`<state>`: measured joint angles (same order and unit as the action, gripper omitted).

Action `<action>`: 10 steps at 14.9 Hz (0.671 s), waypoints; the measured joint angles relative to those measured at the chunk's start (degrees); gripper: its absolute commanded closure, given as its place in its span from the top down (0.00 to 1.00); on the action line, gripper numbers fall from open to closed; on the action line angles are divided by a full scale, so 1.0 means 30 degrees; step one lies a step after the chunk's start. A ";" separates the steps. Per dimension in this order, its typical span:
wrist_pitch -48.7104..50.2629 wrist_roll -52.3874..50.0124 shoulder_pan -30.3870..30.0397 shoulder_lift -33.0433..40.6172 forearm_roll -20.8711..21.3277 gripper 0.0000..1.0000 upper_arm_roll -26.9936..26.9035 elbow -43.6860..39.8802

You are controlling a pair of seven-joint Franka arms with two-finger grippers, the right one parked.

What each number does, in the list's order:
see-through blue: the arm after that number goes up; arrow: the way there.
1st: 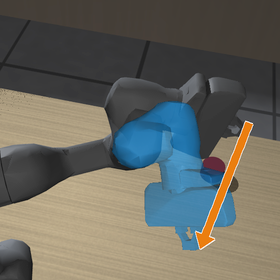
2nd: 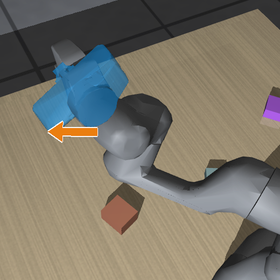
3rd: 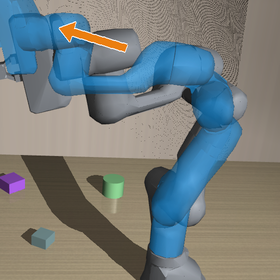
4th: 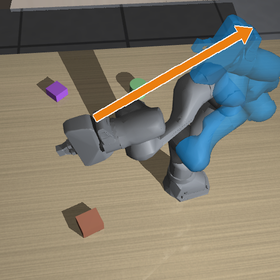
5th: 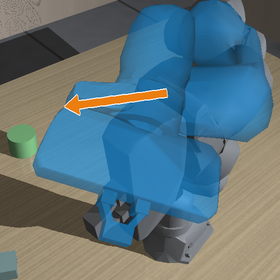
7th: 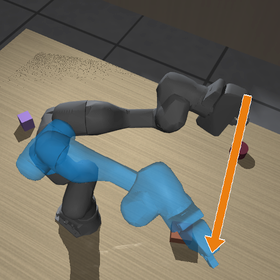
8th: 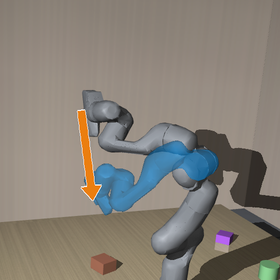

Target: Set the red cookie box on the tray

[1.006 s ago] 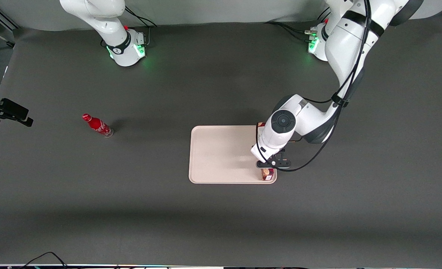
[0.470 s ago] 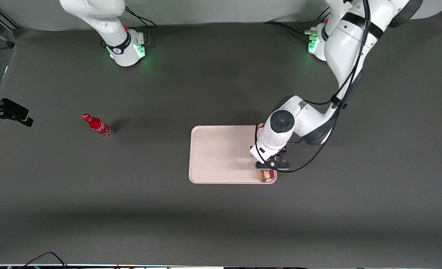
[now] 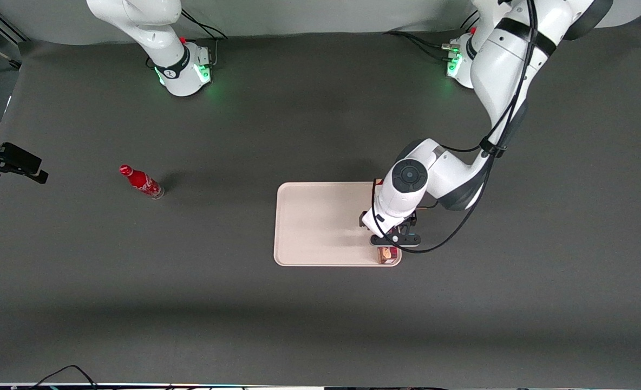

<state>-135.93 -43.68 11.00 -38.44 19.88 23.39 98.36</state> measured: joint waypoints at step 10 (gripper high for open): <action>1.0482 0.7289 -0.0998 0.7487 -0.3684 1.00 -0.1815 -0.1532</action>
<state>-104.48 -21.81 8.01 -15.98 8.83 17.95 93.77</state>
